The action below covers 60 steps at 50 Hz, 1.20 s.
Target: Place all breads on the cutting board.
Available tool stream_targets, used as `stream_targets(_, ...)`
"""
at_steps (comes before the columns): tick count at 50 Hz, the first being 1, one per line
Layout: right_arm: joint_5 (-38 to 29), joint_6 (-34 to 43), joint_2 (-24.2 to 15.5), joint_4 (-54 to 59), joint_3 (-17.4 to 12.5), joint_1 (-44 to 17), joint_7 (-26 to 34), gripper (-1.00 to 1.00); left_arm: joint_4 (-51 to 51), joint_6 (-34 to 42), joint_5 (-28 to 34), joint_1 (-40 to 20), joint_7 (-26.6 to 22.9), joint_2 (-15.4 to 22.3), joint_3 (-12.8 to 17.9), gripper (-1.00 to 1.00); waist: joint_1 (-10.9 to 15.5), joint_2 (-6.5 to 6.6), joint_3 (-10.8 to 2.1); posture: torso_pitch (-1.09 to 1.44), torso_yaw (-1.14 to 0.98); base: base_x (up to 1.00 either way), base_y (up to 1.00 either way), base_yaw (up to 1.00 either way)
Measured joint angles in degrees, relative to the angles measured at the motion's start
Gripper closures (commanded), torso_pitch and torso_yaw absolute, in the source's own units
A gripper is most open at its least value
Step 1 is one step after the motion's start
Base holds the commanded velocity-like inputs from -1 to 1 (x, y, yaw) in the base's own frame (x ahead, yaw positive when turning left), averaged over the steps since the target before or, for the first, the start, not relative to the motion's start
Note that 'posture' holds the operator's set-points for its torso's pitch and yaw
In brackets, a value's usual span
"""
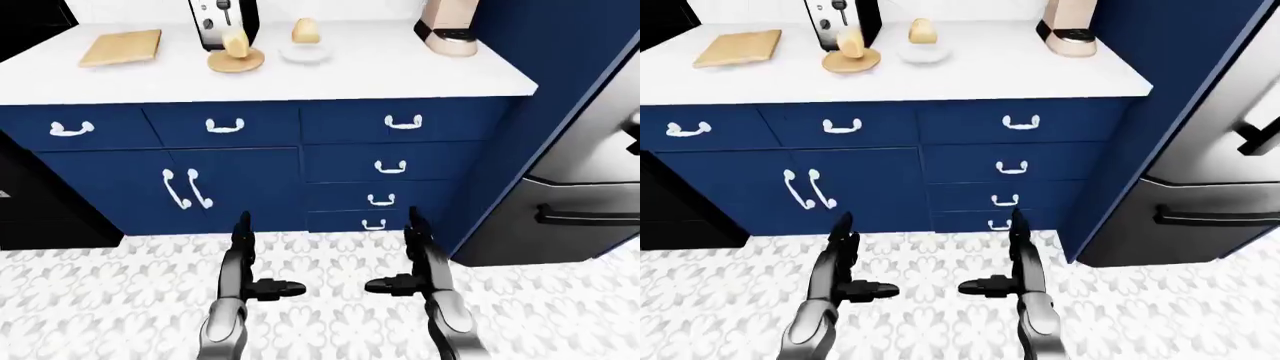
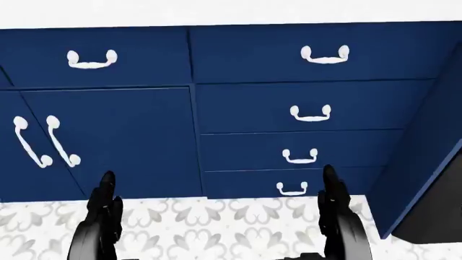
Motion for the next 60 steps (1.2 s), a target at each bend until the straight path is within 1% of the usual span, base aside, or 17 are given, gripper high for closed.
stream_targets(1, -0.1, -0.4, -0.1, -0.6, 0.2, -0.1, 0.1, -1.00, -1.8, 0.5, -0.2, 0.4, -0.2, 0.2, 0.1, -1.00, -0.1, -0.28, -0.58, 0.00, 0.00, 0.00, 0.00, 0.00)
stream_targets(3, -0.4, -2.2, -0.2, -2.5, 0.2, -1.0, 0.1, -1.00, -5.7, 0.4, -0.7, -0.6, -0.6, 0.4, 0.3, -1.00, 0.4, -0.21, -3.43, 0.00, 0.00, 0.00, 0.00, 0.00)
stream_targets(5, -0.7, -3.0, 0.1, -2.8, 0.7, -1.1, 0.1, -1.00, -6.5, -0.2, -0.7, -0.8, -0.8, 0.3, 0.3, -1.00, 0.4, -0.50, -2.35, 0.00, 0.00, 0.00, 0.00, 0.00)
stream_targets(7, -1.0, -2.4, 0.2, -3.2, 1.4, -0.3, 0.4, -1.00, -5.9, 0.1, -0.3, 0.1, -1.0, 0.2, -0.3, -1.00, 0.5, -0.37, -3.07, 0.00, 0.00, 0.00, 0.00, 0.00)
stream_targets(12, -1.4, -0.6, 0.0, -3.9, 1.0, -0.3, 0.4, -1.00, -6.2, 3.7, -0.1, -0.2, -1.7, 0.3, -0.1, -1.00, 0.5, -0.18, -3.00, 0.00, 0.00, 0.00, 0.00, 0.00)
stream_targets(21, -1.9, 11.5, -1.0, -19.9, -0.8, -3.6, 1.3, -1.00, -25.2, 20.6, 0.0, -5.9, -2.3, 1.4, 0.3, -1.00, 0.5, -0.14, -4.20, 0.00, 0.00, 0.00, 0.00, 0.00)
stream_targets(25, 0.0, 17.9, -1.6, -26.9, -1.3, -6.7, 2.6, -1.00, -30.9, 28.3, -1.2, -10.1, -2.8, 2.4, 2.1, -1.00, 0.4, -0.17, -4.62, 0.00, 0.00, 0.00, 0.04, 0.00)
stream_targets(28, 1.4, 21.5, -1.7, -29.7, -2.5, -7.8, 2.4, -1.00, -31.4, 32.9, -2.5, -14.0, -2.9, 3.2, 2.8, -1.00, 0.5, 0.44, -4.15, 0.00, 0.00, 0.00, 0.00, 1.00)
stream_targets(31, 1.7, 22.7, -1.8, -29.6, -1.7, -8.4, 2.4, -1.00, -34.0, 35.8, -3.6, -15.1, -2.6, 3.9, 3.7, -1.00, 1.3, 0.68, -3.58, 0.00, 0.00, 0.00, 0.00, 1.00)
stream_targets(37, 2.2, 25.2, -1.3, -30.9, 0.9, -8.6, 3.9, -1.00, -34.7, 39.1, -3.7, -15.8, -1.0, 5.0, 5.5, -1.00, 3.4, -0.37, -2.36, 0.00, 0.00, 0.00, 0.00, 1.00)
stream_targets(39, 1.9, 25.4, -1.6, -31.3, 0.7, -8.5, 4.2, -1.00, -35.0, 39.9, -3.9, -16.2, -0.9, 5.1, 5.4, -1.00, 3.3, -2.11, -2.04, 0.00, 0.00, 0.00, 0.00, 0.86)
stream_targets(41, 1.4, 25.1, -1.7, -32.0, 0.7, -8.6, 4.4, -1.00, -36.1, 39.9, -4.0, -16.5, -0.8, 5.2, 5.5, -1.00, 1.7, -4.78, -2.08, 0.00, 0.00, 0.00, 0.06, 0.00)
stream_targets(47, 0.1, 25.8, -2.2, -33.0, -1.7, -7.9, 3.8, -1.00, -35.0, 43.0, -5.6, -19.4, -1.2, 5.2, 4.2, -1.00, 0.2, -2.17, -1.71, 0.00, 0.00, 0.16, -0.01, 0.00)
stream_targets(51, -0.3, 26.2, -2.1, -34.8, -1.3, -7.1, 4.0, -1.00, -37.9, 43.9, -6.3, -20.2, -0.7, 5.6, 4.6, -1.00, 0.0, 0.93, -0.75, 0.00, 0.00, 0.49, -0.04, 0.00)
stream_targets(56, 0.0, 27.3, -2.4, -37.2, -1.5, -8.5, 4.7, -1.00, -39.0, 44.1, -6.8, -20.8, -0.6, 5.9, 4.6, -1.00, 0.0, 5.33, -1.49, 0.00, 0.00, 0.49, -0.04, 0.00)
stream_targets(58, 0.5, 29.1, -2.2, -38.9, -1.5, -8.6, 5.1, -1.00, -38.7, 45.2, -6.9, -20.8, -0.4, 6.3, 5.5, -1.00, 0.4, 4.43, -0.63, 0.00, 0.00, 0.49, -0.04, 0.00)
stream_targets(60, 0.9, 31.0, -2.6, -39.9, -1.8, -8.8, 5.3, -1.00, -38.5, 46.8, -6.8, -20.8, 0.1, 6.5, 6.1, -1.00, 0.7, 4.06, -1.24, 0.00, 0.00, 0.49, -0.04, 0.00)
